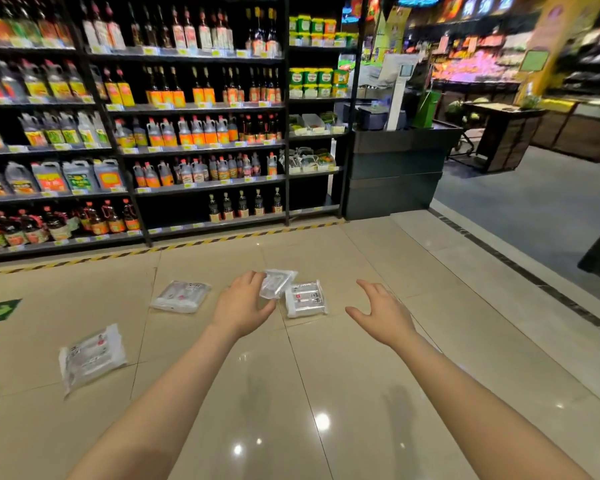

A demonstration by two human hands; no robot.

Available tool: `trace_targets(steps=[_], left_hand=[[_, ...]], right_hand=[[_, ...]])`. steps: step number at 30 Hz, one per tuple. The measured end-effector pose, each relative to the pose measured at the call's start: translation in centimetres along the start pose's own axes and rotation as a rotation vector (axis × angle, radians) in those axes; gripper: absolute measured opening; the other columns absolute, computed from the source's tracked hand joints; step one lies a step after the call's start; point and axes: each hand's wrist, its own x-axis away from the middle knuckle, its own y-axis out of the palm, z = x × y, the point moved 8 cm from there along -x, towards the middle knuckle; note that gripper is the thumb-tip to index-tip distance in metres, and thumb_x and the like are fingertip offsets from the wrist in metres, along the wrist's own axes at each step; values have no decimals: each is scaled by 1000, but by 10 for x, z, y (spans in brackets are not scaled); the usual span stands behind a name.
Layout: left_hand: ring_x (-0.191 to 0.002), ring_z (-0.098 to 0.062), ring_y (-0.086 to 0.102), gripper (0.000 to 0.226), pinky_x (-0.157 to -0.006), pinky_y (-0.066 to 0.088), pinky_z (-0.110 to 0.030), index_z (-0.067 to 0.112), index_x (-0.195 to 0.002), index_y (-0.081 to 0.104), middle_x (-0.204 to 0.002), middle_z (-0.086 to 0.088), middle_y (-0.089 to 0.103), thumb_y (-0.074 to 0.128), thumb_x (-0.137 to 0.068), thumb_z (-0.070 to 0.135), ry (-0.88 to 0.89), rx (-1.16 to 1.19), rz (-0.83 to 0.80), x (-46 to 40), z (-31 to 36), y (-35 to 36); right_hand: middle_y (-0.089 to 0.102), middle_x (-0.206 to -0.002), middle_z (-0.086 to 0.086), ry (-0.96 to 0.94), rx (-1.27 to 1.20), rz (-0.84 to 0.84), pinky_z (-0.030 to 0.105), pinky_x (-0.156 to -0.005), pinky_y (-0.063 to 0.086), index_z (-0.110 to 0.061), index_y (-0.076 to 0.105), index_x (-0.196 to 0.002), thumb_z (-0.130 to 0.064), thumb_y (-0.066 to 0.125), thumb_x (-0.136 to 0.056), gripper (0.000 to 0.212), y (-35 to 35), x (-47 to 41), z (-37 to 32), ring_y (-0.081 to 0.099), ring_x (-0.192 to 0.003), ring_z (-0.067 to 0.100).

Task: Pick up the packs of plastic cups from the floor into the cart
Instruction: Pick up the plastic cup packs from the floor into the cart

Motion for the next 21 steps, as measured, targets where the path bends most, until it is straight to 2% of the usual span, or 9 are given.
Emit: trace_targets(steps=[5, 10, 21], left_hand=[[-122, -20, 46, 56, -88, 45, -36, 19, -136, 40, -134, 2, 48, 50, -89, 48, 19, -30, -23, -113, -42, 17], [-123, -21, 45, 56, -91, 44, -37, 18, -136, 41, -133, 0, 48, 51, -88, 46, -31, 0, -120, -193, -85, 71], [-124, -20, 42, 55, -90, 42, -34, 20, -139, 37, -137, 1, 43, 51, -91, 43, -181, 4, -217, -414, -151, 186]], right_hand=[[40, -145, -5, 51, -17, -16, 35, -98, 40, -28, 31, -144, -53, 52, -88, 65, 19, -113, 1, 40, -131, 19], [39, -144, -7, 86, -18, -71, 33, -96, 41, -31, 30, -144, -58, 52, -86, 68, 51, -204, 17, 40, -130, 17], [37, -146, -4, 146, -40, -222, 37, -98, 41, -33, 25, -146, -63, 50, -84, 74, 128, -446, 109, 39, -131, 21]])
